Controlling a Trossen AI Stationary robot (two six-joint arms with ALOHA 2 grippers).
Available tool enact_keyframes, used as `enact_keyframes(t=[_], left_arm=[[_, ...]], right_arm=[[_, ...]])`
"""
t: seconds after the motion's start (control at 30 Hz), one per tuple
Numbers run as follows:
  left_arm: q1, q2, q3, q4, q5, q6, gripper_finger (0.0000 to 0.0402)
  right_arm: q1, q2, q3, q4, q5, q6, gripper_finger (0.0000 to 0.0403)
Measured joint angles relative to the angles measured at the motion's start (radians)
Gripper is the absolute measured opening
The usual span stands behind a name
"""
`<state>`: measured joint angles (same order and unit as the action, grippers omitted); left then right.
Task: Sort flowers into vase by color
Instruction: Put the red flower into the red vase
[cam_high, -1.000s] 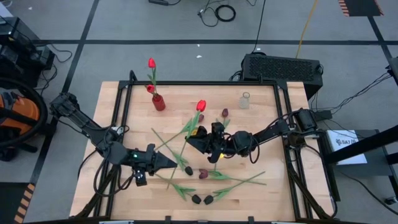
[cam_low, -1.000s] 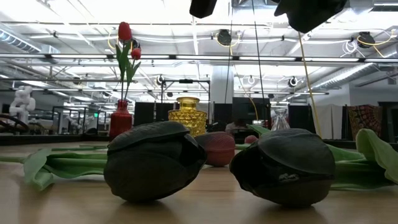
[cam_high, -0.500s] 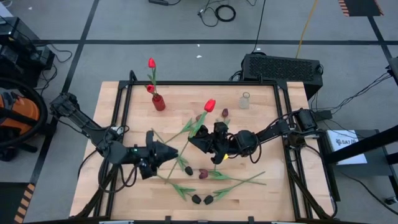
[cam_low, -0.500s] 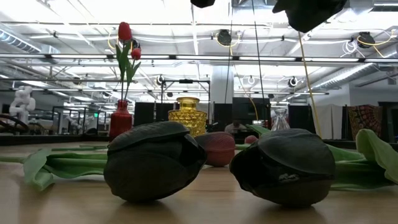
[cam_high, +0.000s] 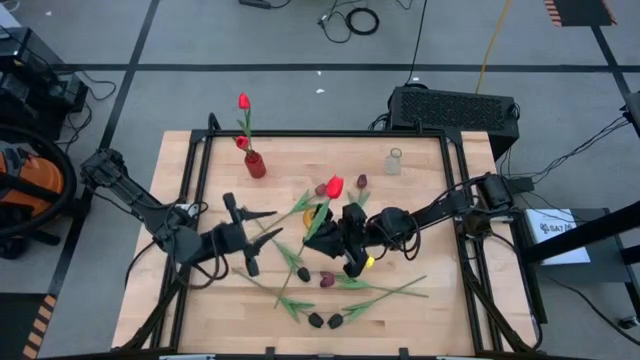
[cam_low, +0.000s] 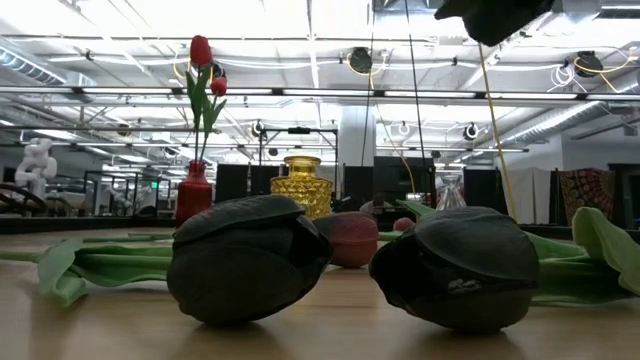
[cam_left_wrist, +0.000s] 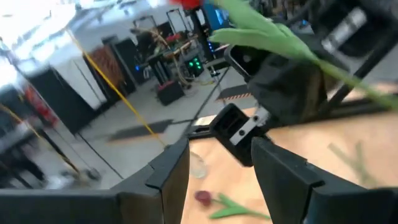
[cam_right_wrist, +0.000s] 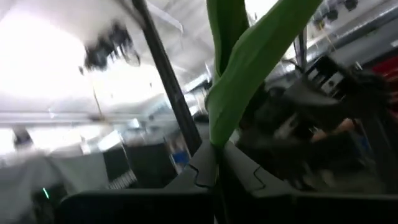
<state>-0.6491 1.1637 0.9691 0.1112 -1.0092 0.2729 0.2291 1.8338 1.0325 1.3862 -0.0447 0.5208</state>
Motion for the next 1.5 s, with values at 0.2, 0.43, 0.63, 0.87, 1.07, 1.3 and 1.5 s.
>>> enact_keyframes(t=[0.2, 0.43, 0.63, 0.87, 1.07, 1.3, 1.5], left_arm=[[-0.001, 0.000, 0.000, 0.069, 0.002, -0.054, 0.0180], [0.006, 0.013, 0.000, 0.044, 0.107, -0.297, 0.0180], [0.057, 0.075, 0.000, -0.003, 0.263, -0.432, 0.0180], [0.113, 0.131, 0.000, -0.010, 0.431, -0.504, 0.0180], [0.132, 0.157, 0.000, -0.018, 0.437, -0.505, 0.0180], [0.167, 0.182, 0.000, -0.018, 0.457, -0.504, 0.0180], [0.198, 0.186, 0.000, -0.013, 0.512, -0.503, 0.0180]], right_arm=[[0.000, -0.089, -0.001, -0.354, 0.055, -0.226, 0.0000], [0.006, -0.211, -0.001, -0.730, 0.205, -0.375, 0.0000], [0.050, -0.244, -0.001, -0.809, 0.204, -0.399, 0.0000], [0.075, -0.243, -0.001, -0.805, 0.228, -0.429, 0.0000], [0.073, -0.243, -0.001, -0.801, 0.280, -0.442, 0.0000], [0.071, -0.243, -0.001, -0.799, 0.281, -0.463, 0.0000], [0.071, -0.243, -0.001, -0.799, 0.281, -0.481, 0.0000]])
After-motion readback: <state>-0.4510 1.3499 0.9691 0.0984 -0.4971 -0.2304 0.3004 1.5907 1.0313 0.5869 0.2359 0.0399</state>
